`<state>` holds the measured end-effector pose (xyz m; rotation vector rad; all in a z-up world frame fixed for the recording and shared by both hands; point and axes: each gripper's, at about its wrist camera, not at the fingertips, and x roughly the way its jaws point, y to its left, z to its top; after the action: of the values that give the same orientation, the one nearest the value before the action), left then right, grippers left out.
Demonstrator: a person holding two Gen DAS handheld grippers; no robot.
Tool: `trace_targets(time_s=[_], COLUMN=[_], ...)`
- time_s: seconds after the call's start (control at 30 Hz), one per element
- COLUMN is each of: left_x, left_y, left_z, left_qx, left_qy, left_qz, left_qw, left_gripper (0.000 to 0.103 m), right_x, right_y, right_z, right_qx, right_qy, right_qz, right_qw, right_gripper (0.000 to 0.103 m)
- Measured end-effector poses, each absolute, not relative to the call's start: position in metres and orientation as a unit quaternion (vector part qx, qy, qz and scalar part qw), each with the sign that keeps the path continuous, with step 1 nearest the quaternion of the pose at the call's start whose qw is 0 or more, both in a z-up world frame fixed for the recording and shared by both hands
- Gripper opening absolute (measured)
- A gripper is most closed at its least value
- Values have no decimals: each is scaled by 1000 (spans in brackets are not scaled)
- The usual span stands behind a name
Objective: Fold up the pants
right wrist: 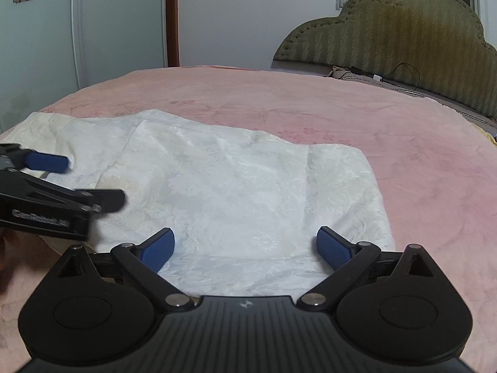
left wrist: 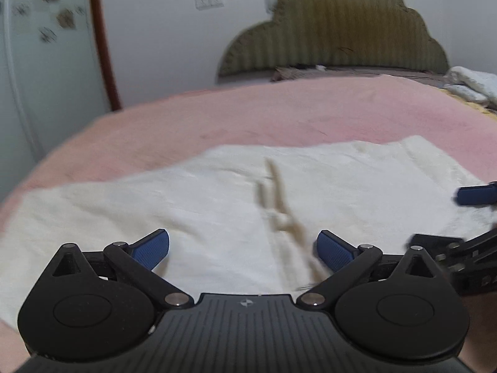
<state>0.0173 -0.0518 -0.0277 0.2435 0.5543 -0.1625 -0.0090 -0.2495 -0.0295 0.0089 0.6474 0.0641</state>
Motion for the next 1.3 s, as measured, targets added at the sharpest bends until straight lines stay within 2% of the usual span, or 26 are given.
trace_targets(time_s=[0.13,0.2,0.37,0.47,0.63,0.73,0.9,1.03,1.17,1.3], left_x=[22,13,20,29,-5,-17,-33,-34,-26,-13], left_y=[-25,-4,61,101,123,145,207,243,250,252], left_z=[-33,-26,-11,-19,-8,4,22,13,2,-10], left_qx=[114,71,46,18,51,39,-134,-283,-342,-409], left_qy=[331,320,306,360,314,291,312,347,359,364], left_qz=[-71,-69,37,40,45,105,92,32,10,-17], left_qw=[934,942,950,932,947,950,936,894,868,837], left_gripper=[103,103,103,103,103,102,102,102,102,102], right_x=[-9,-12,-14,-5,-9,-20,-41,-49,-47,-36], right_y=[-248,-246,-222,-197,-182,-142,-46,9,42,57], right_z=[-30,-28,-18,-19,0,24,19,-5,-31,-32], right_qx=[1,-2,4,-28,-25,-78,-244,-332,-406,-406], right_qy=[318,313,297,302,283,238,166,158,137,123], right_qz=[26,20,50,73,79,143,219,265,244,228], right_qw=[948,949,954,950,955,958,930,892,870,876], right_gripper=[102,102,102,102,102,102,102,102,102,102])
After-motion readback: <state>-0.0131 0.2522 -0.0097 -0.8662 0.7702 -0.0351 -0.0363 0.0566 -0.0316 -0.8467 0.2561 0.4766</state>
